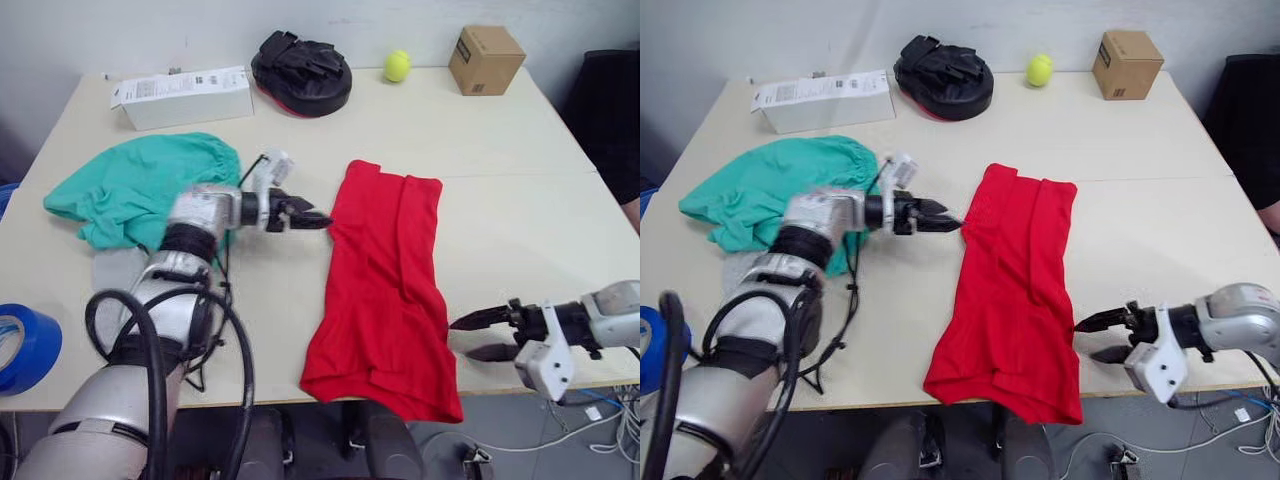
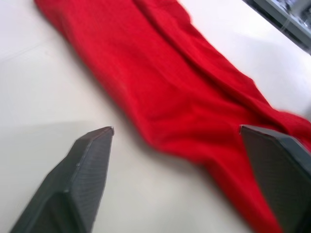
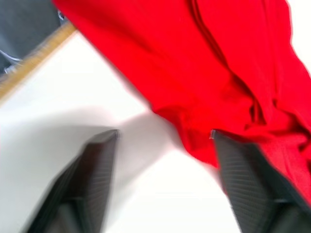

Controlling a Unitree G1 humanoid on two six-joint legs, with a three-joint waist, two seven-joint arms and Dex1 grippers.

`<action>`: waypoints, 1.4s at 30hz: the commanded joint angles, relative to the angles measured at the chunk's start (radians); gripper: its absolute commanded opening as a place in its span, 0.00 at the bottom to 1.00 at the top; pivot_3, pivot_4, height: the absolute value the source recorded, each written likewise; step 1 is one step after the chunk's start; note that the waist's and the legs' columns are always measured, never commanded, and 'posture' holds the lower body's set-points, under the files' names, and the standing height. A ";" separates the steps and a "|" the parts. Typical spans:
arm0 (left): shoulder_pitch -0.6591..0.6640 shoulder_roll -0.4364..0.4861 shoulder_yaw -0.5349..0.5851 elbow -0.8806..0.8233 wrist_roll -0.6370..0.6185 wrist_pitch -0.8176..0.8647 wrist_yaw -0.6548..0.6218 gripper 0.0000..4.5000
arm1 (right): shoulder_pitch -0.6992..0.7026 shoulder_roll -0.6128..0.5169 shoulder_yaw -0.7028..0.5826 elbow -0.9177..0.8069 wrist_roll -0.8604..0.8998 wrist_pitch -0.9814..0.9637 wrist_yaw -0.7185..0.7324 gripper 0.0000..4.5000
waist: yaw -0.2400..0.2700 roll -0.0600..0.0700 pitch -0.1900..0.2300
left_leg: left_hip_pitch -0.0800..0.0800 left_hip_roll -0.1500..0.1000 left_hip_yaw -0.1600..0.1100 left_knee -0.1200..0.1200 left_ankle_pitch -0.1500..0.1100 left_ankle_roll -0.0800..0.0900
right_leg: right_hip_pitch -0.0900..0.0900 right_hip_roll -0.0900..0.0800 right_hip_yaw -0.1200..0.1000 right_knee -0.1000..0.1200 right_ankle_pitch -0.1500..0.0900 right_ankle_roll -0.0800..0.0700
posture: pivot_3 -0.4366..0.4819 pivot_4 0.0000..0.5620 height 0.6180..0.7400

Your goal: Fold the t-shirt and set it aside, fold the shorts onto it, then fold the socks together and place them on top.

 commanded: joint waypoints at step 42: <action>0.395 0.191 -0.410 -0.347 0.154 -1.479 0.015 0.56 | 0.001 0.187 -0.017 -0.026 -0.280 -0.229 -0.184 1.00 | 0.029 0.000 -0.002 | 0.014 0.000 -0.003 0.000 -0.001 0.004 | 0.018 -0.002 -0.002 -0.005 0.000 0.000 | 0.48 0.27 1.00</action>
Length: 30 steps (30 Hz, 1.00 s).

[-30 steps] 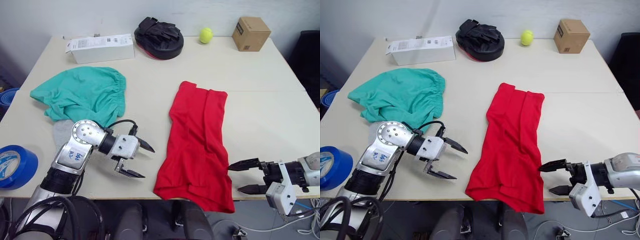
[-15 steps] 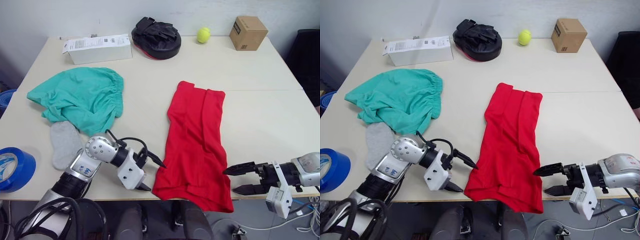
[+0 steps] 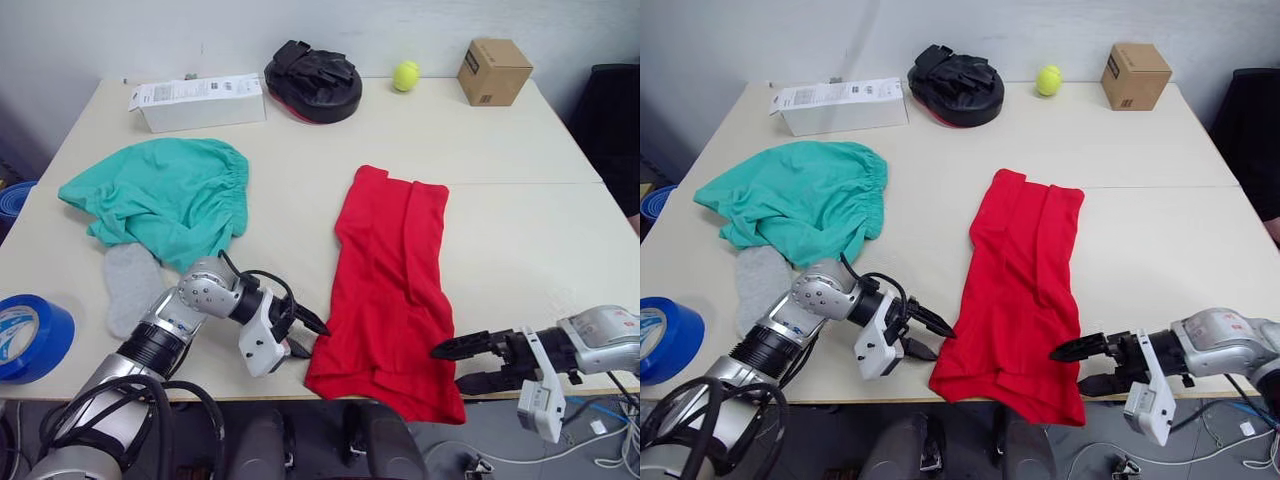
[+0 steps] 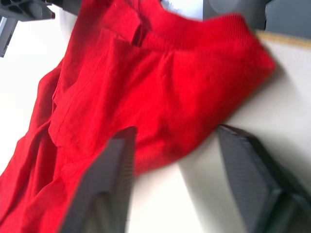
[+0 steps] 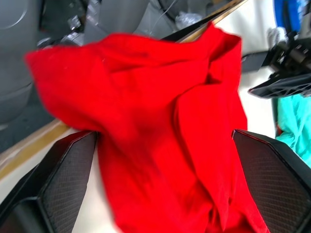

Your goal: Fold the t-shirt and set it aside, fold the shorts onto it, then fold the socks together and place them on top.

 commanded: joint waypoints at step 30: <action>0.028 0.096 -0.086 -0.052 -0.117 0.025 0.043 0.00 | -0.007 -0.085 0.132 -0.081 0.132 0.126 0.056 0.01 | 0.001 0.001 0.000 | -0.001 0.000 0.001 -0.001 -0.001 0.001 | -0.001 -0.001 0.000 -0.001 0.000 0.000 | 0.48 0.27 1.00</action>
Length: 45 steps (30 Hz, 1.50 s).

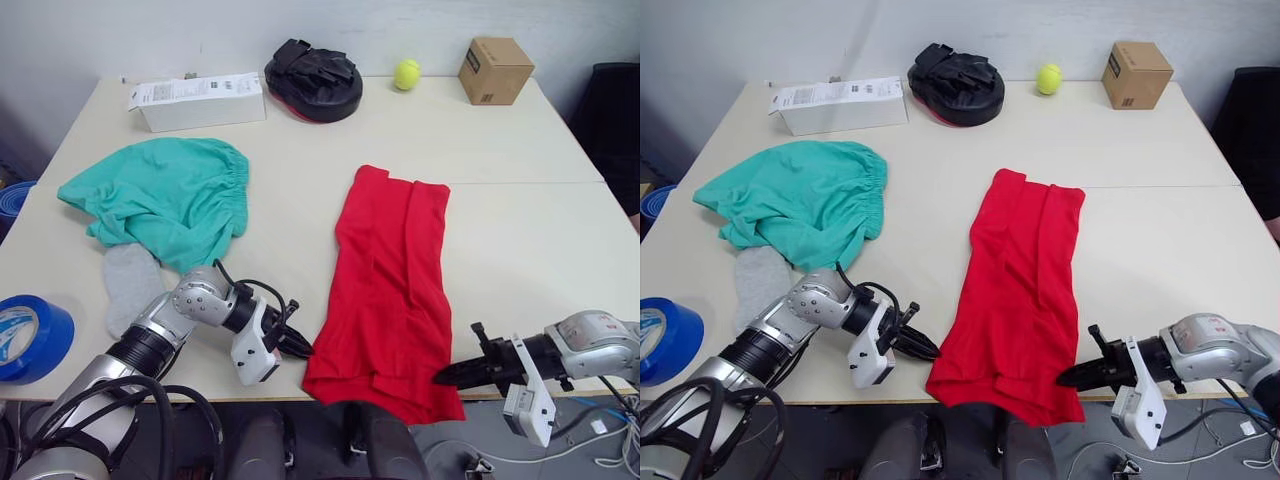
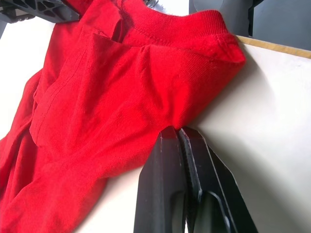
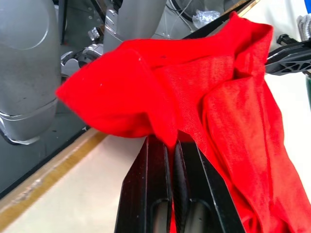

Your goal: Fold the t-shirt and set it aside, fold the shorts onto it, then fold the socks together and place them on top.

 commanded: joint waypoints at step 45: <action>0.037 0.238 0.504 -0.790 -1.007 1.934 0.023 0.00 | 0.360 -0.160 -0.659 -0.740 1.252 1.832 0.750 0.01 | 0.005 0.002 0.003 | -0.015 0.000 -0.010 -0.001 -0.002 0.000 | -0.005 0.000 -0.008 -0.011 0.001 0.003 | 0.48 0.27 1.00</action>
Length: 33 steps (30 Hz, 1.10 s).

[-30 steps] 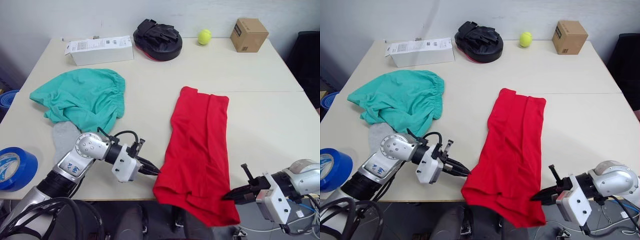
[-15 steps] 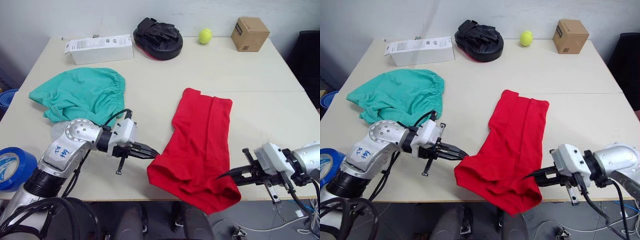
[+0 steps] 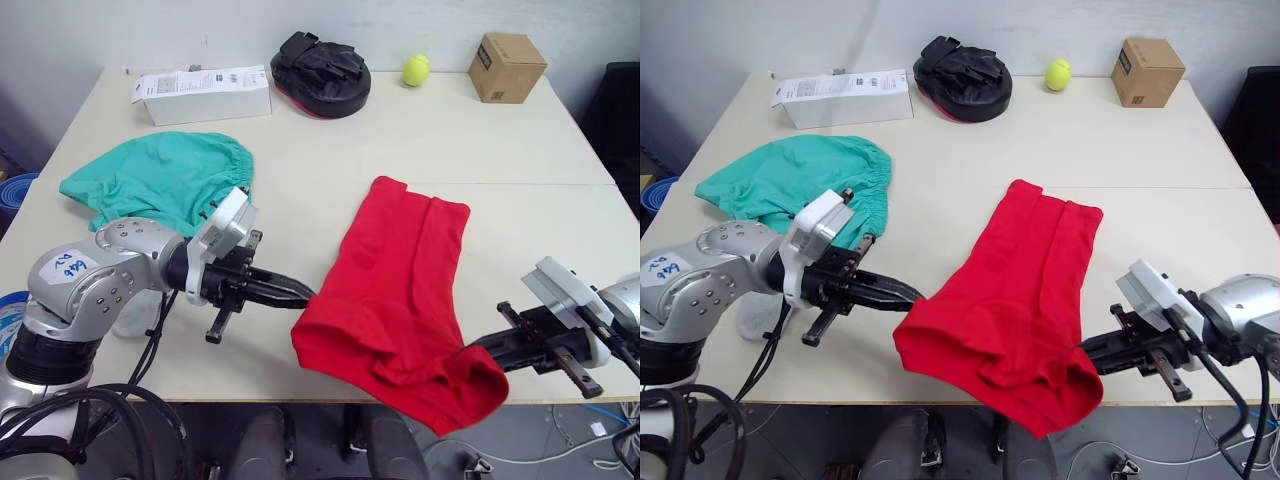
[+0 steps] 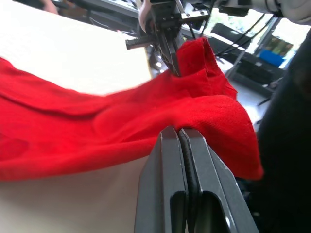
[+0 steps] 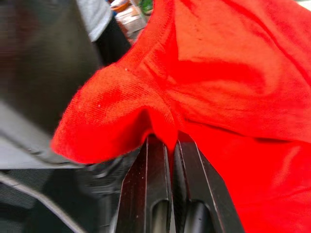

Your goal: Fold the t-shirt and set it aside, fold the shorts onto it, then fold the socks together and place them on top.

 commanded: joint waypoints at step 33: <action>-0.567 -0.550 -0.031 1.164 0.545 -0.474 0.319 0.00 | -0.790 0.549 0.146 0.855 -0.534 0.180 -0.168 0.01 | 0.002 -0.001 0.000 | -0.008 -0.003 0.009 0.004 0.002 0.002 | -0.012 0.000 0.004 0.005 0.003 0.004 | 0.48 0.27 1.00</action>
